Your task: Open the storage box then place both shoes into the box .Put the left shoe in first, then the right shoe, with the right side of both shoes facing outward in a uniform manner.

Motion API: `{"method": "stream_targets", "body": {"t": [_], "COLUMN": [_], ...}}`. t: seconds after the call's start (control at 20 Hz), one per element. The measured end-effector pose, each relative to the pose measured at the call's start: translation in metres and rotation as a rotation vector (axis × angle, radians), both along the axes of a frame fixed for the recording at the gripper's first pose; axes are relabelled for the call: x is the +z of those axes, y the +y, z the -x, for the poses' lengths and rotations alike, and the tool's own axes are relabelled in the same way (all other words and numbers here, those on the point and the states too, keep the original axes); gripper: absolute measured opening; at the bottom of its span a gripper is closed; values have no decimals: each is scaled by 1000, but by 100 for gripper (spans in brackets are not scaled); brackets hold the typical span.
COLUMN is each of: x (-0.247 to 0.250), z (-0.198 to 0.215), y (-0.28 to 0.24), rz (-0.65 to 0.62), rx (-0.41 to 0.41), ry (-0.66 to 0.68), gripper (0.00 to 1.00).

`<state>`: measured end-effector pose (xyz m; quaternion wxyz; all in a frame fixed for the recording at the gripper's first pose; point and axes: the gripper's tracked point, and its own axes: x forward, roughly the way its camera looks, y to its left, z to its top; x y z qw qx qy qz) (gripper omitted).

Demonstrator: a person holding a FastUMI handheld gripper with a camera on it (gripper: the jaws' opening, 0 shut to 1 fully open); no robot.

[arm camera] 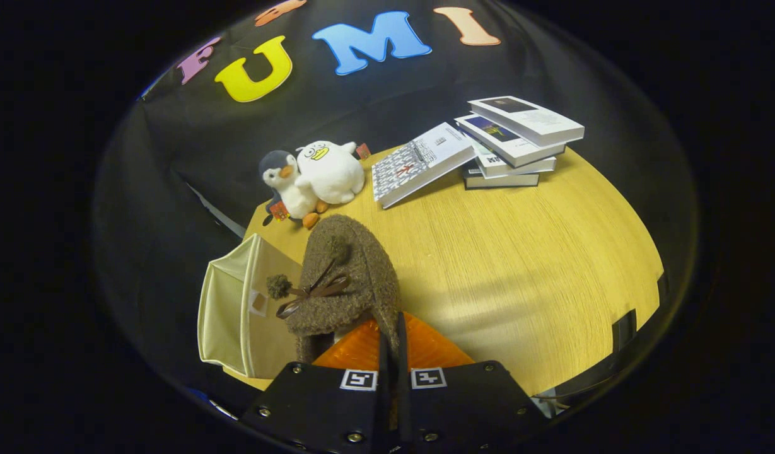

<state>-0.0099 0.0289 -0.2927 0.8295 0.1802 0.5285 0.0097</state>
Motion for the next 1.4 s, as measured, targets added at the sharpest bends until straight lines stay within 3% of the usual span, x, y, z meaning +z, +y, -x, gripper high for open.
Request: {"method": "stream_targets", "body": {"t": [0.8, 1.1, 1.4], "x": [56, 40, 10], "z": [-50, -54, -42], "y": [147, 195, 209], "rz": [-100, -122, -84], "rx": [74, 97, 116], "ry": [-106, -82, -22], "gripper": [5, 5, 5]}}
